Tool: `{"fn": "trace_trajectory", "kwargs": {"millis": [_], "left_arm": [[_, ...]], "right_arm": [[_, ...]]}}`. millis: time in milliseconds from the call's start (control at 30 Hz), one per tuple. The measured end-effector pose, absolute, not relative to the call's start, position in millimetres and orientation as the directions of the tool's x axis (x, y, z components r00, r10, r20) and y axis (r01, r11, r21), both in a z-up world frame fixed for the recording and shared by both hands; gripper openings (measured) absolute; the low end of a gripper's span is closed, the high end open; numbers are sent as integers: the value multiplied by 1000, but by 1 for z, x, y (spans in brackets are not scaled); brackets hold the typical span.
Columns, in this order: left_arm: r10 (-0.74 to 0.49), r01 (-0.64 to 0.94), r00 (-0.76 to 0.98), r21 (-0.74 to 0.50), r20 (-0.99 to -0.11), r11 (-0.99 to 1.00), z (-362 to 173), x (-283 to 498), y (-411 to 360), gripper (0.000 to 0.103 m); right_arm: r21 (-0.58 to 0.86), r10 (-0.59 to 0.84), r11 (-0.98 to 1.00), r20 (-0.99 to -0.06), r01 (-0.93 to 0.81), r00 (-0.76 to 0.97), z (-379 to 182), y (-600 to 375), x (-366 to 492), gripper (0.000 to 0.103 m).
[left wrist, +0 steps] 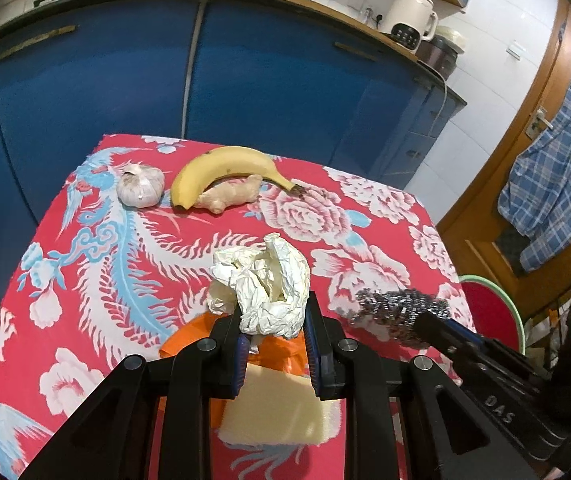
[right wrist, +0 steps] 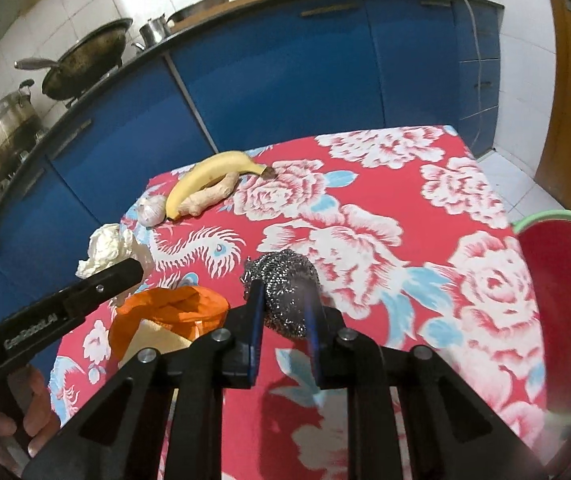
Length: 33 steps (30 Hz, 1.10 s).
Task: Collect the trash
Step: 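Carry the steel wool over the red bucket and open the right tool while the left carries the paper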
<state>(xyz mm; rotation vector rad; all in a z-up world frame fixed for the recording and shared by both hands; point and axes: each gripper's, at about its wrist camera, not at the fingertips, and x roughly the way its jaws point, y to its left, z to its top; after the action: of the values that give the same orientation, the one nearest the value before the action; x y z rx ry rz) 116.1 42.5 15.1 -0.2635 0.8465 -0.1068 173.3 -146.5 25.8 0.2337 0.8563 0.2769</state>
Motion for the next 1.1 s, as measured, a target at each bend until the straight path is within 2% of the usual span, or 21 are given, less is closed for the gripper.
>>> {"fn": "trace_trajectory", "kwargs": {"millis": [500, 1100], "left_arm": [[-259, 101, 641, -255, -722, 962, 28, 106, -10, 24], [-376, 266, 571, -269, -730, 926, 23, 102, -90, 24]], "right_arm": [[325, 255, 945, -664, -36, 702, 47, -217, 129, 22], [335, 123, 931, -664, 146, 737, 49, -303, 88, 22]]}}
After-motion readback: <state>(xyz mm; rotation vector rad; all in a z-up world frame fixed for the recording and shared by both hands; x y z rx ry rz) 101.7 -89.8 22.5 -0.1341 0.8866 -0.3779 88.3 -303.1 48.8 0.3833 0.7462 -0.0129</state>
